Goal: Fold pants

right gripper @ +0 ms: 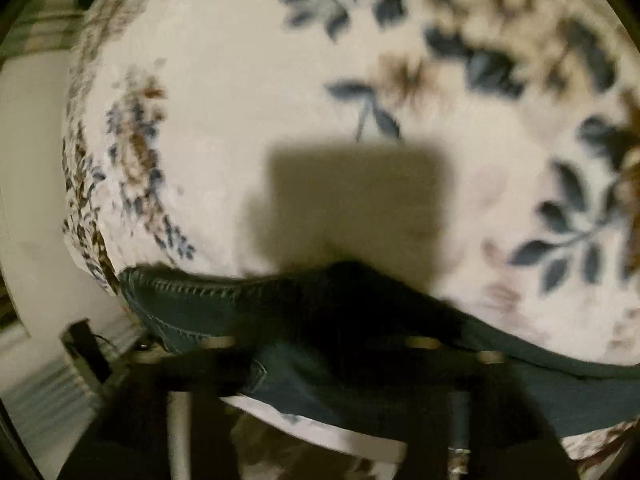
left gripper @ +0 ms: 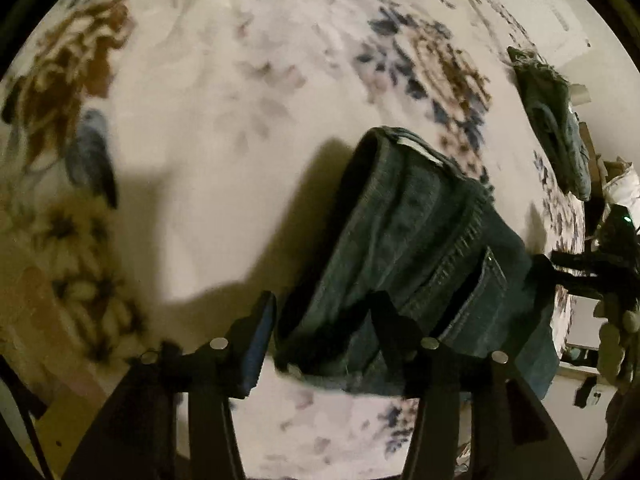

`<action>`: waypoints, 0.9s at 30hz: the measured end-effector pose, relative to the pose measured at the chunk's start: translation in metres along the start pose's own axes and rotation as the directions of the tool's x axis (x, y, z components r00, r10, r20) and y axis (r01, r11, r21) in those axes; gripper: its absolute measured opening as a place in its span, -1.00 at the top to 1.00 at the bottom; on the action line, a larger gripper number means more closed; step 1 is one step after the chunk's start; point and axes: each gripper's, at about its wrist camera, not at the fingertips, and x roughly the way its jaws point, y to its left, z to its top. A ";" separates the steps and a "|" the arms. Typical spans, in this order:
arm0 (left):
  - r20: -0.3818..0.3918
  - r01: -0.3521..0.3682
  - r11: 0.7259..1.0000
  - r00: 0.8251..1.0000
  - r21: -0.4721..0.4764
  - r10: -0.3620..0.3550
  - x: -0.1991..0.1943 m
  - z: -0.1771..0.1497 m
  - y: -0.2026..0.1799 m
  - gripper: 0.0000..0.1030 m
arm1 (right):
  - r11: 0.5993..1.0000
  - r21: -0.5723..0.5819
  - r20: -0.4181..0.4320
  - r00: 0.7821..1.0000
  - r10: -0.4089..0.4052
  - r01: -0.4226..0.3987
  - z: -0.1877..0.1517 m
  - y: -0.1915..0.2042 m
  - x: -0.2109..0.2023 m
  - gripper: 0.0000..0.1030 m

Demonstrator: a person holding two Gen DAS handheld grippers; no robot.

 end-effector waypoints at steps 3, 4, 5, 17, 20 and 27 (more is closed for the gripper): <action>0.039 -0.102 0.994 0.994 0.029 0.100 -0.014 -0.011 -0.014 -0.92 | 1.000 -0.024 0.078 0.997 0.005 -0.003 -0.026 -0.003 -0.028 -0.53; 0.066 -0.143 0.989 0.988 0.039 0.140 -0.018 -0.015 -0.018 -0.96 | 1.000 -0.016 0.092 0.996 0.012 -0.010 -0.036 -0.009 -0.035 -0.53; 0.092 -0.182 0.981 0.980 0.066 0.175 -0.021 -0.021 -0.026 -0.97 | 1.000 0.011 0.117 0.993 0.023 -0.024 -0.051 -0.016 -0.039 -0.53; 0.037 -0.109 0.938 0.994 0.330 0.103 0.021 -0.053 -0.200 -0.97 | 0.756 0.606 0.465 0.881 -0.084 -0.247 -0.259 -0.290 -0.090 -0.53; -0.016 -0.054 0.909 0.998 0.413 0.066 0.042 -0.074 -0.265 -0.97 | 0.633 0.705 0.527 0.834 -0.166 -0.320 -0.314 -0.373 -0.118 -0.53; -0.073 0.021 0.825 0.997 0.565 0.025 0.090 -0.130 -0.422 -0.97 | 0.483 0.738 0.641 0.713 -0.285 -0.471 -0.386 -0.553 -0.175 -0.53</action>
